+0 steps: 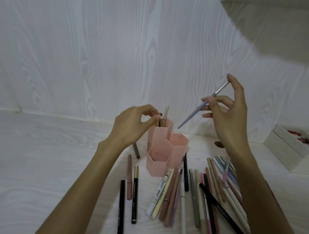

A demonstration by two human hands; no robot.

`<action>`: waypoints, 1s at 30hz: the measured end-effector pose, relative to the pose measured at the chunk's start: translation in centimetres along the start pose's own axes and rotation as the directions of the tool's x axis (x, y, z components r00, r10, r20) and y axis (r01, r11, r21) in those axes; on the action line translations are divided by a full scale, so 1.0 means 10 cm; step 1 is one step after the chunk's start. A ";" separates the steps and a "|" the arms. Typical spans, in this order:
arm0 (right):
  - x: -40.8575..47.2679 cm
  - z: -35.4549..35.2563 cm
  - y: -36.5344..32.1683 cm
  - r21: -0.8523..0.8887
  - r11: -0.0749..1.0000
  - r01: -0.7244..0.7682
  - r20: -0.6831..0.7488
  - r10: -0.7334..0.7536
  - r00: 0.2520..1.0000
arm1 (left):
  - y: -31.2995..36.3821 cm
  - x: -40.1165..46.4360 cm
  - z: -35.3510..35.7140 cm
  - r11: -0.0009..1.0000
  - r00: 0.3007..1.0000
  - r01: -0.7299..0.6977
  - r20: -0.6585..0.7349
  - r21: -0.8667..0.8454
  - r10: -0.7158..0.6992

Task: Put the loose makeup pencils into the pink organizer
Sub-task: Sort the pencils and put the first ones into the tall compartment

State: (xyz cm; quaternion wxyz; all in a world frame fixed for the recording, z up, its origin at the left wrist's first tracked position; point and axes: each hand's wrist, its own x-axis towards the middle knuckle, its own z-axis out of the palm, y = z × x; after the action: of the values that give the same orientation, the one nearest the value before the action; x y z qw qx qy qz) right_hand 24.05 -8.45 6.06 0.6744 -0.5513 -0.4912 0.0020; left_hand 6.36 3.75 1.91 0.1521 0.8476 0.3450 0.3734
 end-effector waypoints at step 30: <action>-0.05 0.45 0.20 -0.726 0.578 0.372 0.398 -0.087 0.913 | -0.64 -0.09 0.37 0.791 0.784 0.511 0.194 0.338 -0.589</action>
State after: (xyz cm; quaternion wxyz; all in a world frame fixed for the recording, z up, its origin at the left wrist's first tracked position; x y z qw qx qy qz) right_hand 21.89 -4.55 3.86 0.2673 -0.7135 -0.6113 -0.2139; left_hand 5.68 7.69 -4.32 0.1884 0.7659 0.5999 0.1341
